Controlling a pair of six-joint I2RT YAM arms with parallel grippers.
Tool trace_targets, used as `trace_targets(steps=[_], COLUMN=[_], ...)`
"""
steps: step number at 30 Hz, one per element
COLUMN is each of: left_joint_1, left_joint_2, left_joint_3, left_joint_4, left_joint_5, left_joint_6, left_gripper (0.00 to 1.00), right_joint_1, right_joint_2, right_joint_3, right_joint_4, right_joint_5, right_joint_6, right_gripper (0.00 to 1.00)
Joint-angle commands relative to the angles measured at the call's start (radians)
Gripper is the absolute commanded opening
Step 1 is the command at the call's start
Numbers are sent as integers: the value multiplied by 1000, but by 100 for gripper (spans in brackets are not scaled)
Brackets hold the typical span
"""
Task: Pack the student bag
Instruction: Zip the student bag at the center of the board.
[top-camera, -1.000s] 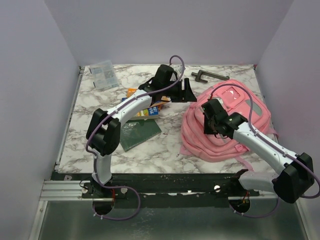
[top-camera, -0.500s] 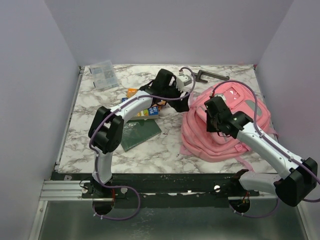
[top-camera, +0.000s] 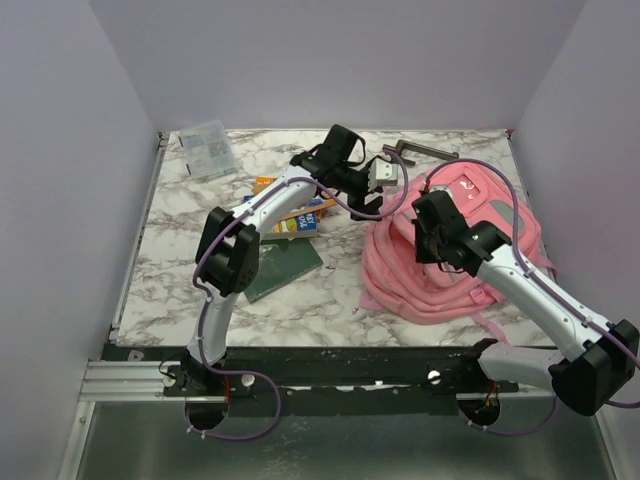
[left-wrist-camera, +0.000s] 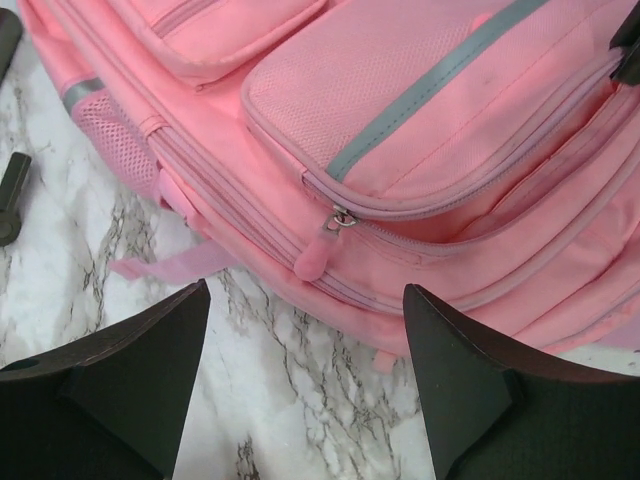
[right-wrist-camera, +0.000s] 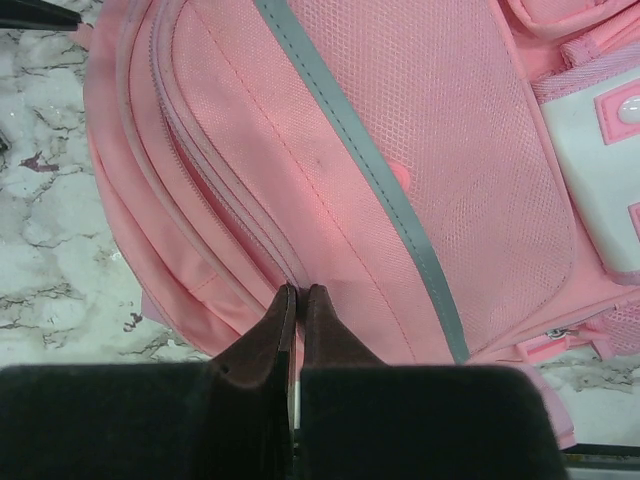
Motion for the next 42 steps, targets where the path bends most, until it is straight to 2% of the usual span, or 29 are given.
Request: trace_targets(steps=[1,5,9,13,18,20,26,29,33,34,38,40,42], left_joint_1=[-27,-40,-60,-91,-112,-113,-115,-114,-106,-105,-98,-94,-93], left_joint_2=[93,154,221,270,283,267,217,190,138,124,49,24,14], left_joint_3=[119,228,348,435,445,434,362,314,237,206,97,54,43], left_joint_4=[-152,-189,-315,-485,-621,-628,-560,-512,-429,-394,-288,-240,-220], left_joint_5=[52,43,13,-44,-67,-49,-80,-106,-107,-111,-122,-117,-109], left_joint_6=[218,235,281,335,375,383,362,328,270,254,208,195,180], left_gripper=[79,79,77,61,54,39,17,0,0,0,0,0,0], right_joint_1=[-5,-5,-6,-5,-5,-5,-5,-5,-4,-4,-6,-7,-8], right_joint_2=[-23,-46,-48,-55,-68,-69,-75,-86,-85,-84,-77,-91,-126], right_joint_3=[54,37,57,81,112,113,84,61,22,5,-34,-35,-48], right_joint_4=[-46,-35,-40,-34,-28,-28,-21,-11,1,7,34,34,29], right_joint_5=[-24,-45,-47,-35,-39,-37,-50,-69,-156,-181,-270,-248,-195], right_joint_6=[7,5,10,14,11,9,16,16,27,42,114,144,170], right_gripper=[1,1,1,1,1,0,1,1,1,3,27,37,53])
